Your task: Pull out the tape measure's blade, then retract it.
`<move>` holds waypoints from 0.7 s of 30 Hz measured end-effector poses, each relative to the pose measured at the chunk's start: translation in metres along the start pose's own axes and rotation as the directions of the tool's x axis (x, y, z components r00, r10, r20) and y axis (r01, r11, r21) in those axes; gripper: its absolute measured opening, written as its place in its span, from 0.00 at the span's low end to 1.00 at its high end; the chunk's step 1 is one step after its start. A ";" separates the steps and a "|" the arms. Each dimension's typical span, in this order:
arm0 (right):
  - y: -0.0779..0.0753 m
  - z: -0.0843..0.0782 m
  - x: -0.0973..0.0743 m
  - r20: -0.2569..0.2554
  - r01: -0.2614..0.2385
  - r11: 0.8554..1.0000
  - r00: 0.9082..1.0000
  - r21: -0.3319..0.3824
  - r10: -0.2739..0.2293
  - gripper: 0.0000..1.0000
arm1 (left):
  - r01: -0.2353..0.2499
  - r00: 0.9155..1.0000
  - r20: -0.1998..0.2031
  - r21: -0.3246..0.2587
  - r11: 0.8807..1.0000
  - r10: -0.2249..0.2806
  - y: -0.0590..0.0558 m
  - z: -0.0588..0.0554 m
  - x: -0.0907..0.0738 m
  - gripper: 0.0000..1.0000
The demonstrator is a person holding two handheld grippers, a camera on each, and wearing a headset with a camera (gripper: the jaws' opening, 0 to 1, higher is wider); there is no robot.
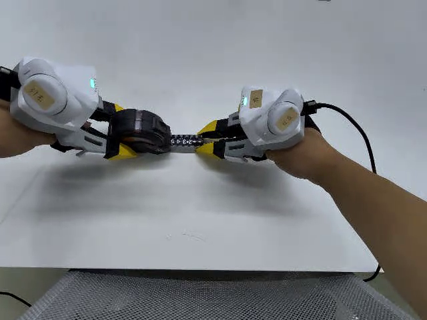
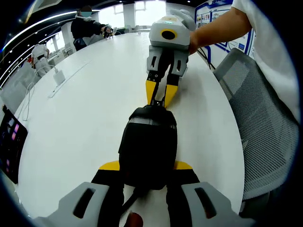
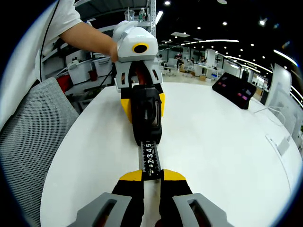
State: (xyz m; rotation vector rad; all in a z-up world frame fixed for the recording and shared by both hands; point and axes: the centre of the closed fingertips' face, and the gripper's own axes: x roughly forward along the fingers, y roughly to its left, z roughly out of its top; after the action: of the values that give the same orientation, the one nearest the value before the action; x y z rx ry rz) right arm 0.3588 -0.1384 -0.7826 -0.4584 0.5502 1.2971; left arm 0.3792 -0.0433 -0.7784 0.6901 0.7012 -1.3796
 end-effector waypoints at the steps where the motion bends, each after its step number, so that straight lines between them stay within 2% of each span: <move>1: 0.000 -0.001 -0.003 -0.004 0.002 1.000 1.000 -0.002 -0.002 0.07 | -0.001 1.000 -0.003 -0.001 1.000 0.001 0.000 0.000 0.000 0.29; 21: -0.003 -0.022 -0.020 -0.047 0.009 1.000 0.999 -0.020 -0.010 0.07 | -0.001 1.000 -0.013 0.007 1.000 0.001 0.001 0.000 0.001 0.29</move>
State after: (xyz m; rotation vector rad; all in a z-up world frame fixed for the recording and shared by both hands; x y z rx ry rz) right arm 0.3557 -0.1675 -0.7874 -0.5087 0.5742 1.2866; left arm 0.3805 -0.0437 -0.7791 0.7050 0.7062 -1.3781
